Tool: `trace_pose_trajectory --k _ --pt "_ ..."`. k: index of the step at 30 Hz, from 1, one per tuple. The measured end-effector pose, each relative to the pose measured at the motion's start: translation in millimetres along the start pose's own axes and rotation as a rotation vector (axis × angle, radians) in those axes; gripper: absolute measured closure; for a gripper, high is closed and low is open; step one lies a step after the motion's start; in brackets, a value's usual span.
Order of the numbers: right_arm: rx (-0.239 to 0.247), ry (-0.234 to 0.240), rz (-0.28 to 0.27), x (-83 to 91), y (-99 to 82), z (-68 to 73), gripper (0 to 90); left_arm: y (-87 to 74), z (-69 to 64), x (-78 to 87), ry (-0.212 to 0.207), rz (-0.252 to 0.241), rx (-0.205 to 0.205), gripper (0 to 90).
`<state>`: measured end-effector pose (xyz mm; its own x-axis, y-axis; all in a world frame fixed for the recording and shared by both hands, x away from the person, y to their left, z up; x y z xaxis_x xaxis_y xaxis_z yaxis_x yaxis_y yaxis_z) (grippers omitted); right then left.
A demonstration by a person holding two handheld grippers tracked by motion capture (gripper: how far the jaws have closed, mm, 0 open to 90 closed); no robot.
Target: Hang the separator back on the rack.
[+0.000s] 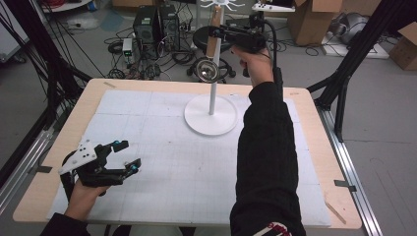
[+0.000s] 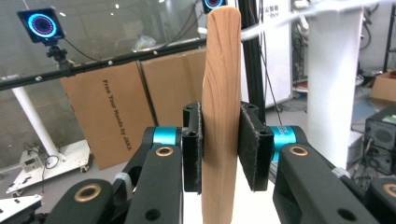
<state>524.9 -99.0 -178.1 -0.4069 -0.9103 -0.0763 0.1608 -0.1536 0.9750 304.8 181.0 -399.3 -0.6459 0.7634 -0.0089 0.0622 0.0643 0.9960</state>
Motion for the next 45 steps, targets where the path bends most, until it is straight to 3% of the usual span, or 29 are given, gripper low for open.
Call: trace_pose_trajectory --k 8,10,12,16,21,25,27,31,35,40,45 --pt "0.016 -0.032 0.009 0.3 -0.9 1.7 70.9 0.3 0.8 1.0 0.006 0.001 0.001 20.3" --pt "0.020 -0.051 0.010 1.4 -1.8 3.9 58.1 0.2 1.2 0.9 0.007 0.002 -0.002 20.3" --pt "0.024 -0.079 0.017 5.4 -3.2 5.6 51.2 -0.1 1.5 0.7 0.009 0.003 -0.001 20.3" --pt "0.065 -0.150 0.016 22.1 -5.4 11.3 42.0 0.0 2.7 0.7 0.014 0.001 0.003 20.3" --pt "0.112 -0.243 0.028 57.1 -18.8 23.6 31.9 0.1 5.0 0.4 0.029 -0.001 0.023 20.3" --pt "0.160 -0.340 0.073 90.6 -41.5 34.0 22.2 0.8 6.9 0.2 0.034 -0.010 0.078 20.4" --pt "0.174 -0.377 0.074 108.8 -54.2 42.2 19.0 0.6 8.6 -0.4 0.050 -0.009 0.083 19.0" --pt "0.191 -0.405 0.061 147.7 -86.0 64.1 18.8 1.3 9.1 0.1 0.057 -0.018 0.078 18.3" --pt "0.201 -0.440 0.090 184.7 -128.6 81.5 17.8 1.4 9.3 -0.4 0.058 -0.022 0.081 19.2" --pt "0.176 -0.485 0.067 221.5 -169.0 98.6 17.3 0.3 7.9 -0.6 0.056 -0.015 0.088 19.2" --pt "0.152 -0.527 0.114 246.1 -210.8 109.6 17.3 -0.1 6.3 0.6 0.056 -0.019 0.090 19.2"
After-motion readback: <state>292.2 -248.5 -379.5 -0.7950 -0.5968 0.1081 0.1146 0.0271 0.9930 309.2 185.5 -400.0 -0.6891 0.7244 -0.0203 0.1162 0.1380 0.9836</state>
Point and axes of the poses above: each handheld gripper's, and its own axes: x roughly backward along the jaws, y roughly out of its top, z roughly to its left, the point moved 8 cm from there along -x, roughly forward along the jaws, and after that the axes turned 8 degrees about -z, right-handed, at the moved point
